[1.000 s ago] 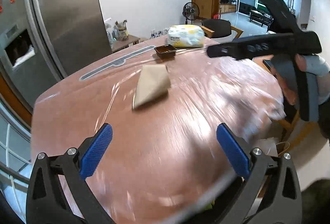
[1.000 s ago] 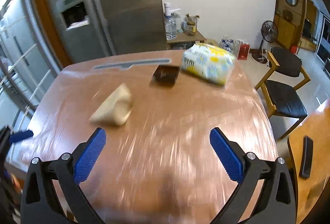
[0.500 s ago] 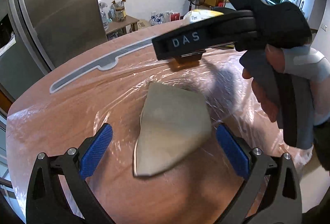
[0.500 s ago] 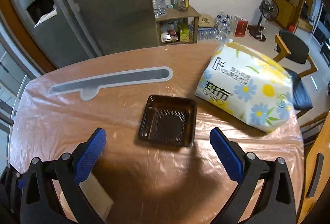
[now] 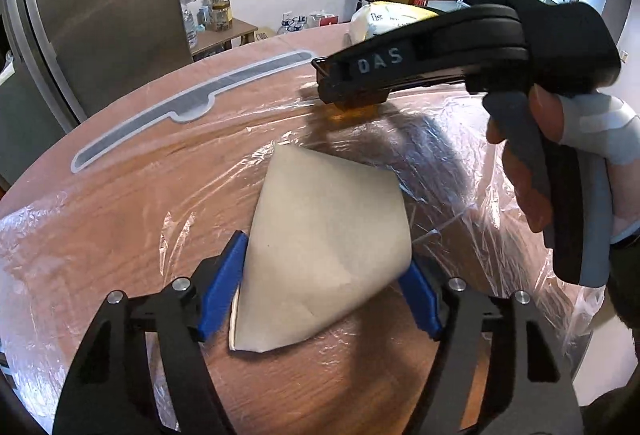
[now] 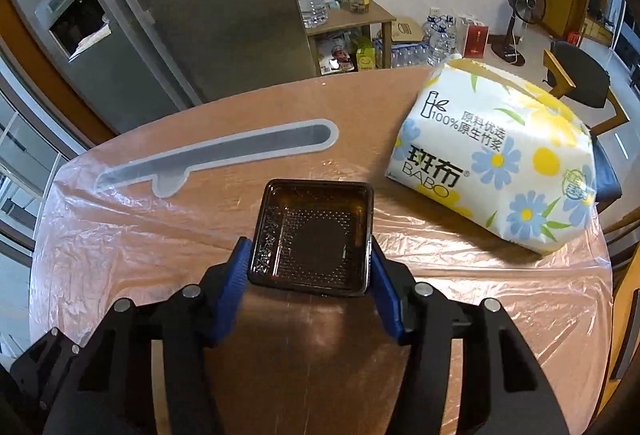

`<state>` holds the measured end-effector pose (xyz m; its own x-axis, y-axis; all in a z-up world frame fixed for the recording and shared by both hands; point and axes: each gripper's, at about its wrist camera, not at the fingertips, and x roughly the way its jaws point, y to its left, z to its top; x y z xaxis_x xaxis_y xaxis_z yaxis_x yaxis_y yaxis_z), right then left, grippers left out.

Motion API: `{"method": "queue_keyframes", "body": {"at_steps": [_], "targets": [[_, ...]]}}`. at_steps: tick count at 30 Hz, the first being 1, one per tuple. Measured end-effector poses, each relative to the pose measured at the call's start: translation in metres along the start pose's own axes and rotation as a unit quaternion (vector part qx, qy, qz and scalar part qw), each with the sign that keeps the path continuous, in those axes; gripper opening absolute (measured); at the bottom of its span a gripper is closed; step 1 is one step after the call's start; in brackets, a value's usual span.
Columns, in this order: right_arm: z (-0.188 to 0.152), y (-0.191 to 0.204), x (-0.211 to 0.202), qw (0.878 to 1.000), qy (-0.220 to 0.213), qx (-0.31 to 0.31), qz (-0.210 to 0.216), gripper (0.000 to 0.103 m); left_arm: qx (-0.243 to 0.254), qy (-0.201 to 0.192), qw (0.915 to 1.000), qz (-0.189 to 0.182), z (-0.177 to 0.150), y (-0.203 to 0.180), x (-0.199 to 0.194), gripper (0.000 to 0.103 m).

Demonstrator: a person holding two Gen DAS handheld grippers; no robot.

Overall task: Collect trash
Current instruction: 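Grasp the second paper cone with the left tool while the right tool grasps the brown tray, then carry the paper cone and brown tray with both tools over the black bin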

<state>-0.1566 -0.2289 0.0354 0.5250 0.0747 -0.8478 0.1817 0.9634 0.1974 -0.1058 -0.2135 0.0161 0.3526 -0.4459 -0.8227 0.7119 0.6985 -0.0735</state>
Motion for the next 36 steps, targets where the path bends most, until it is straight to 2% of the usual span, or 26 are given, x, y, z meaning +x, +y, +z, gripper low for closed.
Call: {"method": "queue_keyframes", "body": {"at_steps": [9, 20, 36], "targets": [[-0.018, -0.003, -0.033, 0.999, -0.02, -0.018, 0.021, 0.055, -0.019, -0.02, 0.9996, 0.003, -0.014, 0.003, -0.028, 0.073], [-0.067, 0.005, -0.065, 0.998, -0.013, -0.051, 0.044, 0.055, -0.036, -0.028, 0.9988, 0.016, -0.032, 0.009, -0.04, 0.073], [-0.14, 0.023, -0.119, 0.992, -0.014, -0.079, 0.095, 0.055, -0.05, -0.043, 0.9975, 0.026, -0.088, -0.017, -0.092, 0.073]]}}
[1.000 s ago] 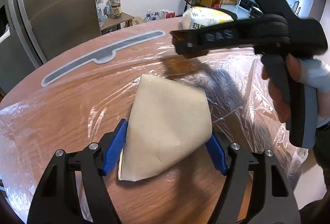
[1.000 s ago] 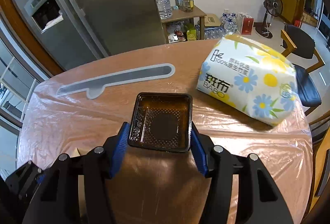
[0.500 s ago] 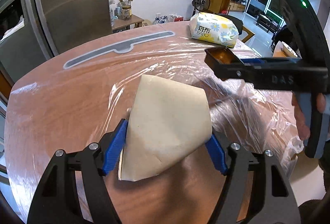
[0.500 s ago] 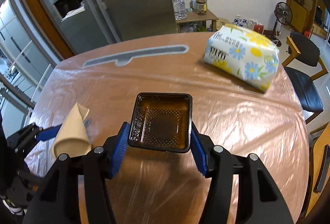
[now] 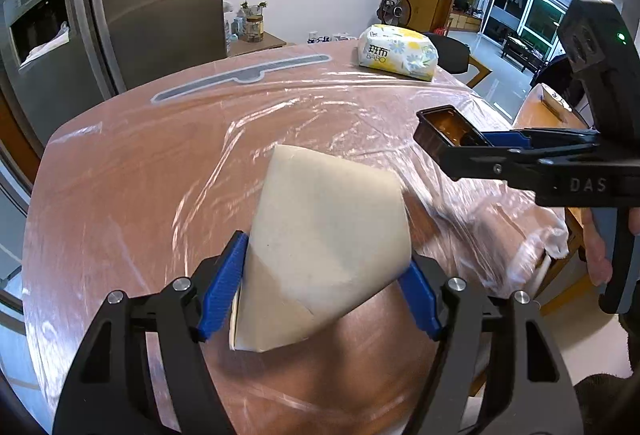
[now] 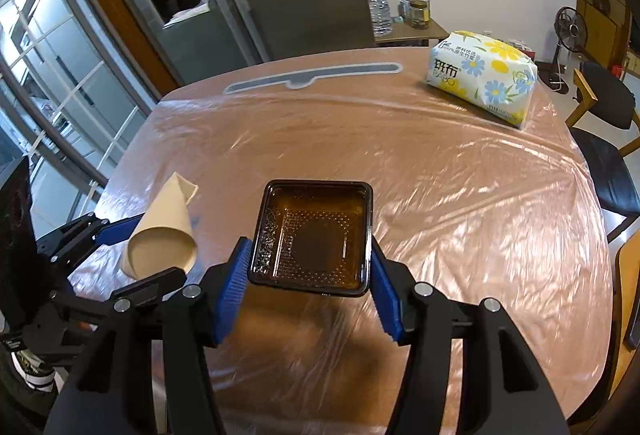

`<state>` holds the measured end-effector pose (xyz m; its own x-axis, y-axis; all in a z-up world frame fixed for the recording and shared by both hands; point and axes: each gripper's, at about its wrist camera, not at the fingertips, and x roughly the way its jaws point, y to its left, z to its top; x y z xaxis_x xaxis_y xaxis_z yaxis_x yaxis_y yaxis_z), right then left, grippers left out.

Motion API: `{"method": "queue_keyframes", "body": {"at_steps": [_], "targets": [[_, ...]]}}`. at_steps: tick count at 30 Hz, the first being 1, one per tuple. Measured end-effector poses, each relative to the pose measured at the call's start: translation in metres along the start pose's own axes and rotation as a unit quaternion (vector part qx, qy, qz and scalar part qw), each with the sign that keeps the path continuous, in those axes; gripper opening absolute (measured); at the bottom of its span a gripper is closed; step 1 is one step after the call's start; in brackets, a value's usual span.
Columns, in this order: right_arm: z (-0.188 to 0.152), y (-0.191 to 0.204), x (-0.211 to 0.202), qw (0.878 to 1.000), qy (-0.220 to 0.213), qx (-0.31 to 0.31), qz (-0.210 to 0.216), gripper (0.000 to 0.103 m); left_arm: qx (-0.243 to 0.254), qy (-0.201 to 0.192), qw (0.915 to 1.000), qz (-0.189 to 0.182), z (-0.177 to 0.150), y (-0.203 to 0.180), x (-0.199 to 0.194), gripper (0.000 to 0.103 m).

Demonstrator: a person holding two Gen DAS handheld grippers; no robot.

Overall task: Collect trash
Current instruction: 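Carry the paper cone and brown tray with both tools over the black bin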

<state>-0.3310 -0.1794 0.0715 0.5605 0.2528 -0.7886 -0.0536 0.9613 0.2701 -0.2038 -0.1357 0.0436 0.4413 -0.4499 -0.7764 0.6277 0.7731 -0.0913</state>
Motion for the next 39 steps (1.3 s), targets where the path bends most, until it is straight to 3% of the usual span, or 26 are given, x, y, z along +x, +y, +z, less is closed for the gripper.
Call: {"method": "queue_keyframes", "body": {"at_steps": [13, 28, 39], "targets": [[-0.046, 0.022, -0.024, 0.999, 0.014, -0.027, 0.026, 0.055, -0.011, 0.004, 0.9999, 0.011, -0.044, -0.008, -0.034, 0.073], [-0.072, 0.039, -0.053, 0.997, 0.01, -0.049, 0.058, 0.055, -0.009, -0.001, 0.9999, 0.014, -0.067, -0.018, -0.064, 0.073], [-0.108, 0.044, -0.066, 0.995, 0.038, -0.064, 0.069, 0.055, 0.022, 0.009, 0.9997, 0.008, -0.089, -0.044, -0.084, 0.073]]}}
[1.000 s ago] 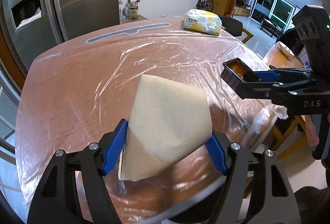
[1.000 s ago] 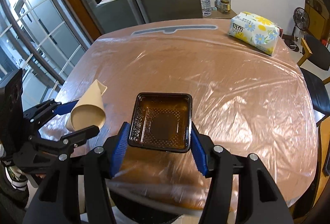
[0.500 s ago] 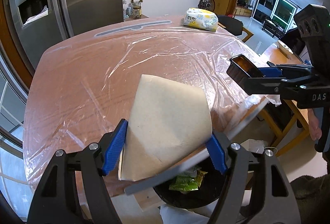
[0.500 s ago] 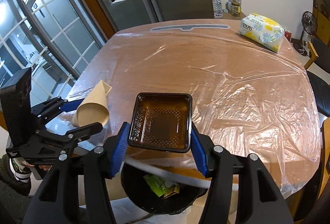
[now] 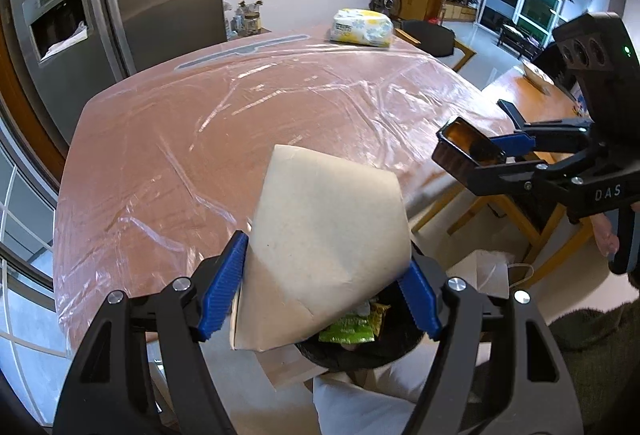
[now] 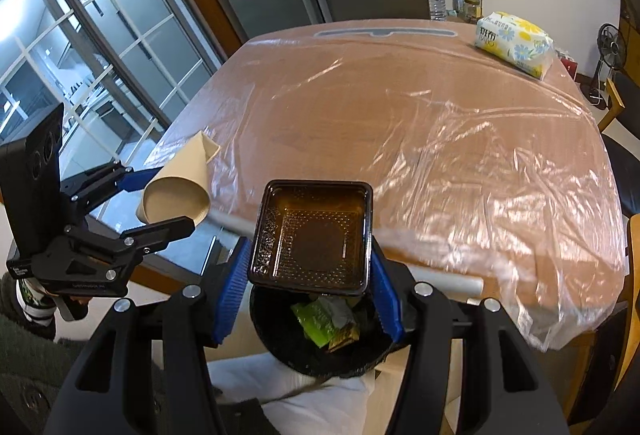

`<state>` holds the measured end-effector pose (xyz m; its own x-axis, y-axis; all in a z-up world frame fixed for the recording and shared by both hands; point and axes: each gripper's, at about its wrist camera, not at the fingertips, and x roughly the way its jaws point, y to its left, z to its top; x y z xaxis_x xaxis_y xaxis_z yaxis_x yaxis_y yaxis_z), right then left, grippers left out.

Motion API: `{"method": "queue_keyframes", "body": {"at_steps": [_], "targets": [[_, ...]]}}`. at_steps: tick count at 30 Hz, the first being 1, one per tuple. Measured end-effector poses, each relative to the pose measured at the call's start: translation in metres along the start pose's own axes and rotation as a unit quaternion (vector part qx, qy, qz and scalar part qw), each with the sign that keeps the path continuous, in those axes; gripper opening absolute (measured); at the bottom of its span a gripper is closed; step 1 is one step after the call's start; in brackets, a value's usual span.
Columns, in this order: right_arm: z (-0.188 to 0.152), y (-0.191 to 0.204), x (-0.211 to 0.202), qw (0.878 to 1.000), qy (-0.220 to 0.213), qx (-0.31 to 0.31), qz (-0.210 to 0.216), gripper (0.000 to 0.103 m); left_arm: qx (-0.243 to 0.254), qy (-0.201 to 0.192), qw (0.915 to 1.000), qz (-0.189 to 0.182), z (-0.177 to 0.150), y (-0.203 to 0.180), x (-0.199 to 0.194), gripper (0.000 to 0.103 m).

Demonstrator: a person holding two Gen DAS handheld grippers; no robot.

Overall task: Collect trash
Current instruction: 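Carry the paper cone and brown tray with both tools over the black bin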

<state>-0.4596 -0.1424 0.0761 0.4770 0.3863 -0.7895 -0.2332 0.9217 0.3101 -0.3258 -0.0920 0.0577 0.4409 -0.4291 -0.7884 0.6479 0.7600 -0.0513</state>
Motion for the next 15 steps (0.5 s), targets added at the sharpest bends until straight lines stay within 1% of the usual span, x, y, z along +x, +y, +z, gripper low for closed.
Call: {"method": "queue_keyframes", "body": {"at_steps": [8, 15], "targets": [[-0.026, 0.01, -0.001, 1.0, 0.024, -0.016, 0.006, 0.055, 0.029, 0.02, 0.9993, -0.013, -0.018, -0.018, -0.005, 0.073], [-0.04, 0.018, 0.002, 0.998, 0.044, -0.033, 0.011, 0.055, 0.046, 0.035, 0.9979, -0.027, -0.033, -0.031, -0.005, 0.073]]}}
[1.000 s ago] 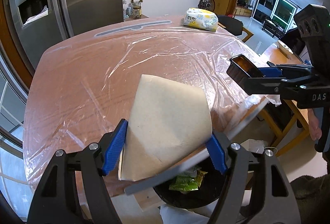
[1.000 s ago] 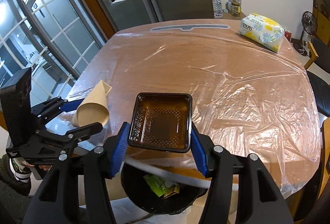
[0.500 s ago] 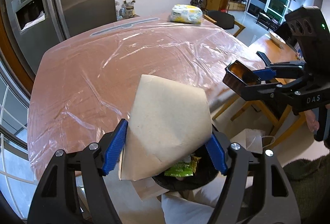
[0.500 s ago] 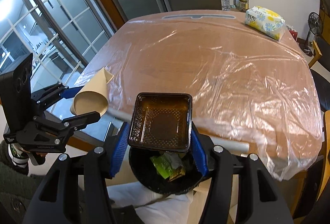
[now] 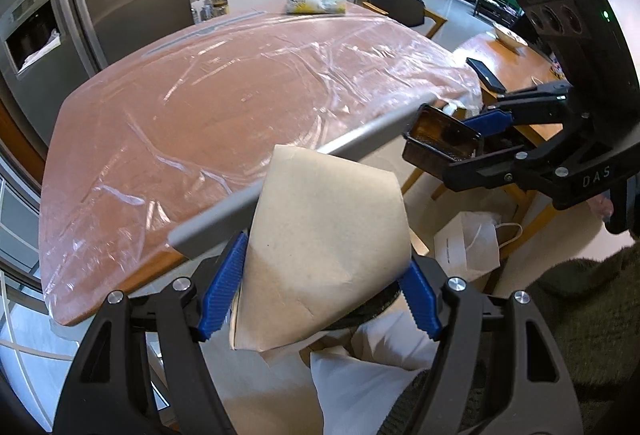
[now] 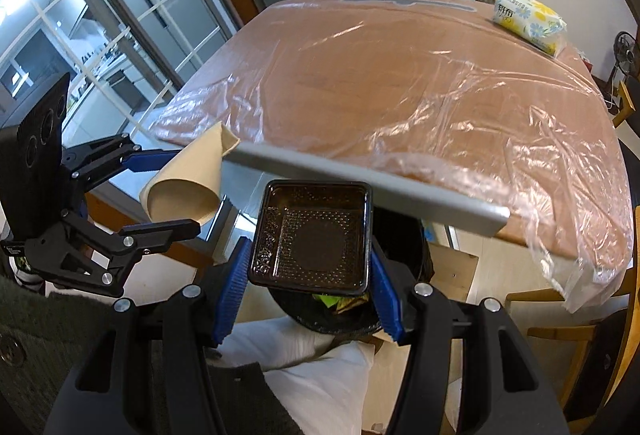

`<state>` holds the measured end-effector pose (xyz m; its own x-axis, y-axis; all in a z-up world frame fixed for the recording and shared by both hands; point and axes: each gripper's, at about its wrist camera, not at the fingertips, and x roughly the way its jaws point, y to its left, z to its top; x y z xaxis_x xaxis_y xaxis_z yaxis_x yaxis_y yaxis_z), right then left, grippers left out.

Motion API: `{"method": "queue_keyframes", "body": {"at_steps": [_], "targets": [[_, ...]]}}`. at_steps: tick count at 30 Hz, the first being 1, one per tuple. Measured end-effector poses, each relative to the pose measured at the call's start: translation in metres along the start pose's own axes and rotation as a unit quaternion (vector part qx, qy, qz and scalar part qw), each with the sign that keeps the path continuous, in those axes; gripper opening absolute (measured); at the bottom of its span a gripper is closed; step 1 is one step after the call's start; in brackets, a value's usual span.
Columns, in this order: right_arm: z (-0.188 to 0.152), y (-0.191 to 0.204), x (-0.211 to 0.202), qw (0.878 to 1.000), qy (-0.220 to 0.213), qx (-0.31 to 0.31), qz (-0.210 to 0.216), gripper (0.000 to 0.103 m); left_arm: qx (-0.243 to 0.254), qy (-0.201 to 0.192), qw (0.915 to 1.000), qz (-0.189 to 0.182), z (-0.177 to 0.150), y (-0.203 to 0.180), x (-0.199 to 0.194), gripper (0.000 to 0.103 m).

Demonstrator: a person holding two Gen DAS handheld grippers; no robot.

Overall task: Collect trash
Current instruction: 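Carry the paper cone and brown tray with both tools over the black bin, then open both tools to drop the paper cone and brown tray into the bin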

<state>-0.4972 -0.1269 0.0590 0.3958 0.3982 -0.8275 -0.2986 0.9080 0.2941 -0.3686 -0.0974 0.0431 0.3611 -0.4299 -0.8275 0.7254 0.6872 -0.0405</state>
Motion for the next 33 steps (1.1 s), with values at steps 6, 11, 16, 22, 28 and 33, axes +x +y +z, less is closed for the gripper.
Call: {"method": "queue_keyframes", "body": {"at_steps": [6, 11, 16, 22, 28, 33], "targets": [[-0.01, 0.004, 0.011, 1.0, 0.024, -0.011, 0.004, 0.055, 0.012, 0.021, 0.9997, -0.006, -0.013, -0.009, 0.009, 0.073], [-0.015, 0.001, 0.025, 0.999, 0.038, -0.007, 0.002, 0.055, 0.011, 0.039, 0.9991, -0.007, -0.022, -0.01, 0.023, 0.073], [-0.02, -0.006, 0.042, 0.999, 0.053, -0.003, -0.01, 0.055, 0.007, 0.06, 0.9981, -0.004, -0.03, -0.008, 0.04, 0.073], [-0.025, -0.013, 0.06, 0.998, 0.065, 0.004, -0.024, 0.055, -0.002, 0.081, 0.9967, -0.003, -0.037, -0.004, 0.062, 0.073], [-0.026, -0.019, 0.082, 0.997, 0.071, 0.024, -0.032, 0.055, -0.012, 0.097, 0.9952, 0.003, -0.043, 0.003, 0.081, 0.073], [-0.024, -0.025, 0.093, 0.996, 0.071, 0.036, -0.034, 0.055, -0.018, 0.107, 0.9941, 0.008, -0.043, 0.007, 0.097, 0.073]]}}
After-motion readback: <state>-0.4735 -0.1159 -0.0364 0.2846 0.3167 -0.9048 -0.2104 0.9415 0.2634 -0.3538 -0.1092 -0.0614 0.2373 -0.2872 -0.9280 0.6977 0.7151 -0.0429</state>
